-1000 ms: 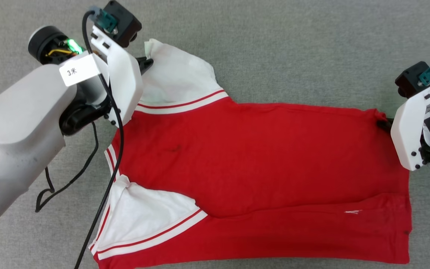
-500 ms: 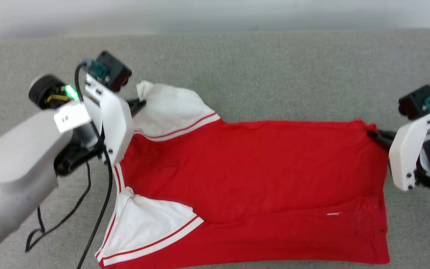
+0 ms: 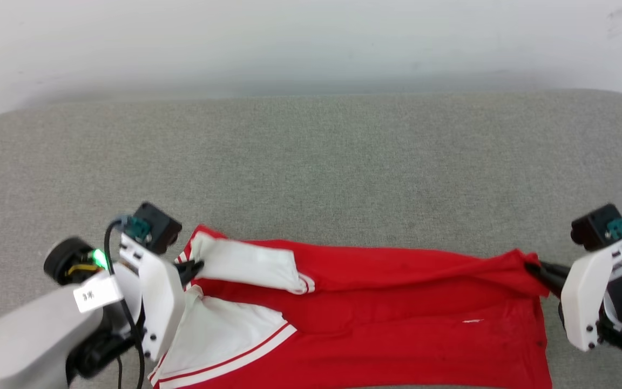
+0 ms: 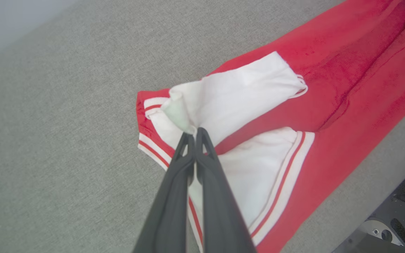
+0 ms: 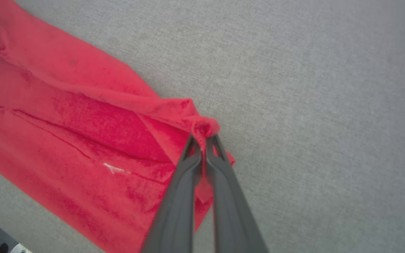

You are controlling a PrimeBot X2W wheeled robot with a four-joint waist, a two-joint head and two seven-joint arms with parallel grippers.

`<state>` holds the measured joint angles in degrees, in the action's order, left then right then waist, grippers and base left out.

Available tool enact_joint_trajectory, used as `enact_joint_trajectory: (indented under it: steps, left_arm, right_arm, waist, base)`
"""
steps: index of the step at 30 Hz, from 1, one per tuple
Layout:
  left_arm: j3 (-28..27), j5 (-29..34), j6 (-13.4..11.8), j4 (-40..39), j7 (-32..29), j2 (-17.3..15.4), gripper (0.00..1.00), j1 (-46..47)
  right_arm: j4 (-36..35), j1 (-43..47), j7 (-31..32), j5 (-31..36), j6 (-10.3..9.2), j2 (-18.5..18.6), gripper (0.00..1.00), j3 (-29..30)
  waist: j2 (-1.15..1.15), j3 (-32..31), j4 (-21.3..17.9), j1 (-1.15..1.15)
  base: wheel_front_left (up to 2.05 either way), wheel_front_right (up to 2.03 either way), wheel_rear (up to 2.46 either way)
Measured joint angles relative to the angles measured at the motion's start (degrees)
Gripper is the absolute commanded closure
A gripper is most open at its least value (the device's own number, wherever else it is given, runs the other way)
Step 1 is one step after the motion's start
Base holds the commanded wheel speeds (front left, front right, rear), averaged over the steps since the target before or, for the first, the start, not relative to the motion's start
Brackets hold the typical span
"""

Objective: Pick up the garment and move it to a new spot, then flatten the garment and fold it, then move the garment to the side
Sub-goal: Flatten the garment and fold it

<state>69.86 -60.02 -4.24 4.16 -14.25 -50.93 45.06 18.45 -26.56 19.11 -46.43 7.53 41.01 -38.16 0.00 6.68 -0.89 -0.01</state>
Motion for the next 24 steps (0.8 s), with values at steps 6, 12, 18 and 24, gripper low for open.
enact_joint_trajectory:
  steps: [6, 12, 18, 24]
  left_arm:
    - [0.69, -2.18, -3.71, -4.7, 1.48, -2.1, 1.0, -6.61]
    - [1.46, -3.28, -5.45, -5.97, 2.68, -2.55, 1.0, -11.43]
    - [2.04, -4.21, -5.67, -3.49, 3.08, -0.54, 1.0, -14.68]
    - [2.2, -5.09, -4.87, 0.66, 4.56, 2.56, 1.0, -16.58]
  right_arm:
    - [-2.4, 6.78, 0.09, -0.01, 0.0, 0.41, 1.0, 2.45]
    - [-4.19, 12.31, 1.43, 0.02, 0.0, 0.38, 1.0, 5.35]
    - [-3.75, 16.9, 2.97, 1.01, 0.0, -1.51, 1.0, 6.9]
    - [-1.15, 18.35, 2.23, 2.68, 0.0, -4.23, 1.0, 7.86]
  waist:
    - [0.0, -1.71, 0.46, 0.0]
    - [0.0, -2.0, 0.94, 0.0]
    - [0.0, -1.14, 1.3, 0.0]
    - [0.0, -0.64, 1.44, 0.0]
  base:
    - [0.0, 0.0, 0.0]
    - [0.0, 0.0, 0.0]
    - [0.0, 0.0, 0.0]
    - [0.0, 0.0, 0.0]
